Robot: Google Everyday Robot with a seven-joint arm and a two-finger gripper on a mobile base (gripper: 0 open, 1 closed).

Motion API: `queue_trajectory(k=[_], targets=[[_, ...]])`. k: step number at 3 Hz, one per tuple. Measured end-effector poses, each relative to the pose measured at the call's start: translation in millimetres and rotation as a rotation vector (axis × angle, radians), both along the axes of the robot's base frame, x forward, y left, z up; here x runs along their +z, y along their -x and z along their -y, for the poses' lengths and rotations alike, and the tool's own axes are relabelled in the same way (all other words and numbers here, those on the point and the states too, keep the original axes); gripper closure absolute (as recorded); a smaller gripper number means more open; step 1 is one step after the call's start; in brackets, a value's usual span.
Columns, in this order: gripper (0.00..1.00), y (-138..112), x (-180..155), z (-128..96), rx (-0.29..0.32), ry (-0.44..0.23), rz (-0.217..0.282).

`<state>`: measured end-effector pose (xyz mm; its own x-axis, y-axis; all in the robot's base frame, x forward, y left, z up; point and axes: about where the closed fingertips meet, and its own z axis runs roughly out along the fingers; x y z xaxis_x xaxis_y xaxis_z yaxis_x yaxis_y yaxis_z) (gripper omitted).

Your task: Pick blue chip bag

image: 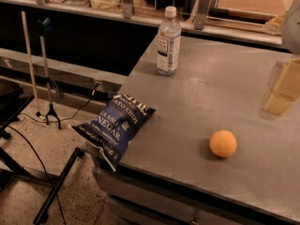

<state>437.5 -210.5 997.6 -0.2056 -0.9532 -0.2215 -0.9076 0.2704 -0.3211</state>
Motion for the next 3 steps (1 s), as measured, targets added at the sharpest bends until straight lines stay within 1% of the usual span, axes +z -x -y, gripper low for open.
queue_trajectory(k=[1,2,3], targets=[[0.0,0,0,0,0.0,0.0,0.0],[0.0,2,2,-9,0.054,0.0,-0.001],[0.0,10,-9,-63,0.259,-0.026,-0.046]])
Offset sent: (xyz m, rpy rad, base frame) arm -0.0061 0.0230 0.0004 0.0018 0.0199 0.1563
